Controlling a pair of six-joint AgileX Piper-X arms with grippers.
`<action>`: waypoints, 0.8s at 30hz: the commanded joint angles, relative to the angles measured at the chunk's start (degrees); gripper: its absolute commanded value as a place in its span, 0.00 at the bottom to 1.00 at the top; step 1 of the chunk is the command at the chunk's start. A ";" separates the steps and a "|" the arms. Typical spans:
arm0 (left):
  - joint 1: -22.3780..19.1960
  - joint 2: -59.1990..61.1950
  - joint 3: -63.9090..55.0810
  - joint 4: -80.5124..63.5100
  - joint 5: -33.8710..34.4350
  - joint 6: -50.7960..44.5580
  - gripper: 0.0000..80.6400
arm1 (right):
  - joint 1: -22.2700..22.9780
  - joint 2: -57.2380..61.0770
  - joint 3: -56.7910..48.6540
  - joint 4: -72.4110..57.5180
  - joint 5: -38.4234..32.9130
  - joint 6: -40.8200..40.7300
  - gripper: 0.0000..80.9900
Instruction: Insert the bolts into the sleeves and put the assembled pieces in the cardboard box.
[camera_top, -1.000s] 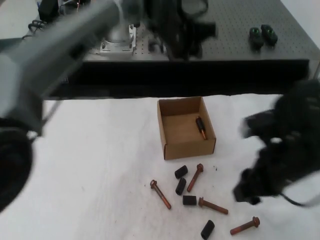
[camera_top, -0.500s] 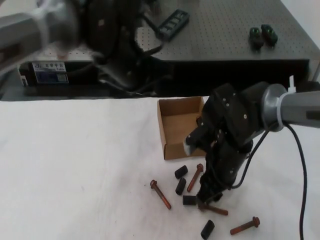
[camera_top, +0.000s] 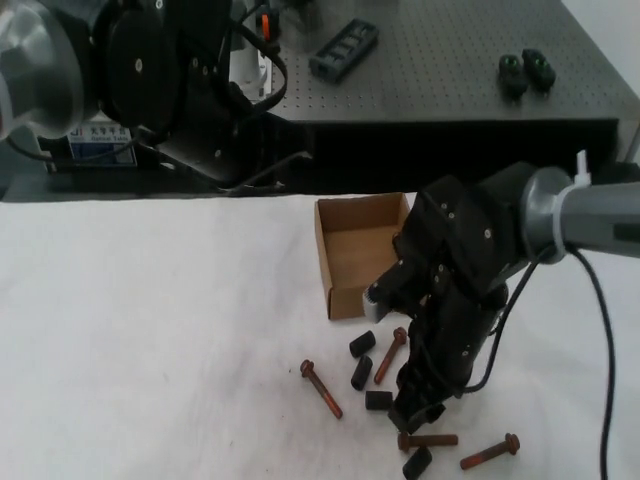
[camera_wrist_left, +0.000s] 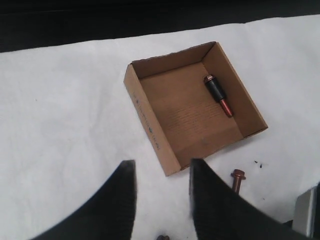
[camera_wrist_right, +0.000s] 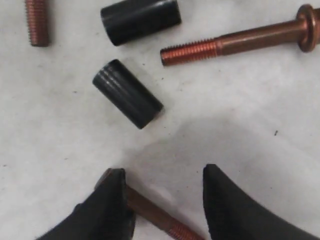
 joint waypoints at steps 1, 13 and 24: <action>0.08 -0.70 -0.09 -0.87 0.36 0.89 0.33 | 0.39 -3.16 -0.58 2.11 -0.55 -1.99 0.43; 0.08 -0.70 -0.09 -0.87 0.36 2.01 0.33 | 0.65 -2.67 6.08 -2.26 1.19 -4.64 0.43; 0.08 -0.70 -0.09 -0.87 0.36 2.16 0.33 | 0.65 1.14 6.51 -7.59 3.72 -4.64 0.43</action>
